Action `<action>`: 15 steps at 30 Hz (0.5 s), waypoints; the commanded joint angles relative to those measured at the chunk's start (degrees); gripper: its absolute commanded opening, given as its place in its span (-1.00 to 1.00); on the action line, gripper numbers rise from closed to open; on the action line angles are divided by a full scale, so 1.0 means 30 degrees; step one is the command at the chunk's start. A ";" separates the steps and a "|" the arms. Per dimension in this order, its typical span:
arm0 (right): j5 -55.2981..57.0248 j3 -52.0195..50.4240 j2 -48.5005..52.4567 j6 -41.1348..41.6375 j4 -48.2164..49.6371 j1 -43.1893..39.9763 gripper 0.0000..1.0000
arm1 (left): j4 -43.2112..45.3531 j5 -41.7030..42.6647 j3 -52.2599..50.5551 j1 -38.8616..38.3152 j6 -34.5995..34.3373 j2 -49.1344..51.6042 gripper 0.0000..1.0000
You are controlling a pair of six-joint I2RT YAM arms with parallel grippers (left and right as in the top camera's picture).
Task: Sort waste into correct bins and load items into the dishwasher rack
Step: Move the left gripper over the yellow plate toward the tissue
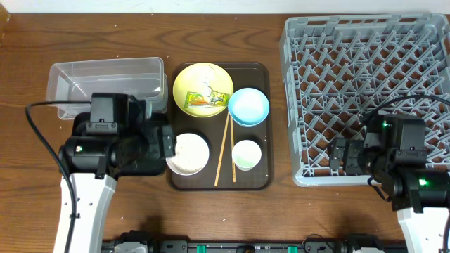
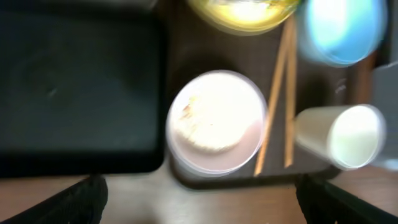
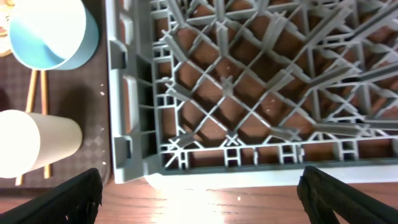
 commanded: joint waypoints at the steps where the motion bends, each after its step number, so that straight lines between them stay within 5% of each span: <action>1: -0.0809 0.0430 -0.0007 0.0219 -0.0051 0.0197 0.99 | 0.0852 0.1625 0.1923 0.0095 -0.0576 0.0452 0.97; 15: -0.0809 0.0430 -0.0007 0.0219 -0.0015 0.0197 0.98 | 0.7635 -0.1122 0.6936 -0.1829 -0.0270 0.7657 0.96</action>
